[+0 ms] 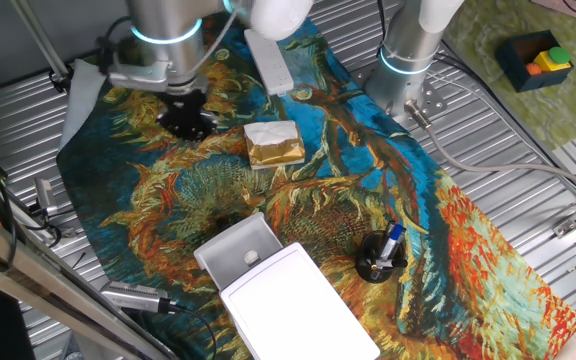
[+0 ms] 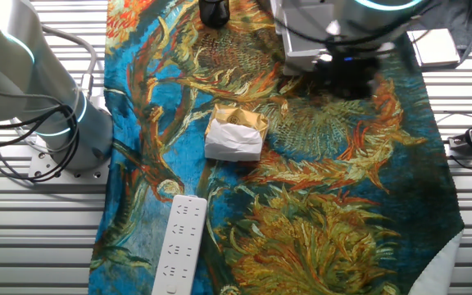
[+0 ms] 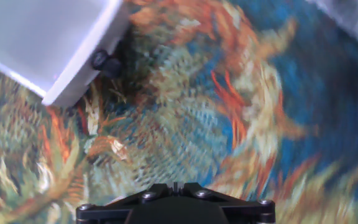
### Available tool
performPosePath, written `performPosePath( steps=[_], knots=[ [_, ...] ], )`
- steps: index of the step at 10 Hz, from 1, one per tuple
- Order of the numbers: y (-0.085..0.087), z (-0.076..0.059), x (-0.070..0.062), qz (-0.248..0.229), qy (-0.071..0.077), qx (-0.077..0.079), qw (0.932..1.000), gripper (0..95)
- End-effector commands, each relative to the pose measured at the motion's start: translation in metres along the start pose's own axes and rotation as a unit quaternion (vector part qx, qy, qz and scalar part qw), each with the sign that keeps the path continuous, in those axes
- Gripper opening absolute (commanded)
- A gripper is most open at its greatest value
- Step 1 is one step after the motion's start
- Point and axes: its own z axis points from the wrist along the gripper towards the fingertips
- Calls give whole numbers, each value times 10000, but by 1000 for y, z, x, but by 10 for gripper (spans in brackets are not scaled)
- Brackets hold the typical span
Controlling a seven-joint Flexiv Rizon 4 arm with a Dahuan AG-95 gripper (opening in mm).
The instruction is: Grasp the handle and close the drawer
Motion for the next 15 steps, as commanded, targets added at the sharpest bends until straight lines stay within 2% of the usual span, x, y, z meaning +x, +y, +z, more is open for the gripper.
performPosePath(
  steps=[1,3,4,5,6,7,8,9,11,12,13,15],
  knots=[
    [-42,6,-40,-1314,-457,-95,9902,0],
    [-52,26,-51,-1338,-782,-251,9876,0],
    [-48,35,-57,-1349,-929,-296,9861,0],
    [-44,40,-61,-1340,-1014,-323,9852,0],
    [-36,46,-68,-1322,-1072,-347,9848,190],
    [-28,48,-75,-1328,-1107,-362,9843,190],
    [-23,50,-79,-1280,-1163,-387,9842,380],
    [-19,51,-82,-1252,-1195,-406,9841,380],
    [-13,54,-86,-1200,-1394,-487,9817,380],
    [-8,57,-89,-1166,-1522,-531,9800,570],
    [-5,59,-90,-1156,-1570,-543,9793,570],
    [1,66,-89,-1152,-1567,-524,9795,570]
  ],
)
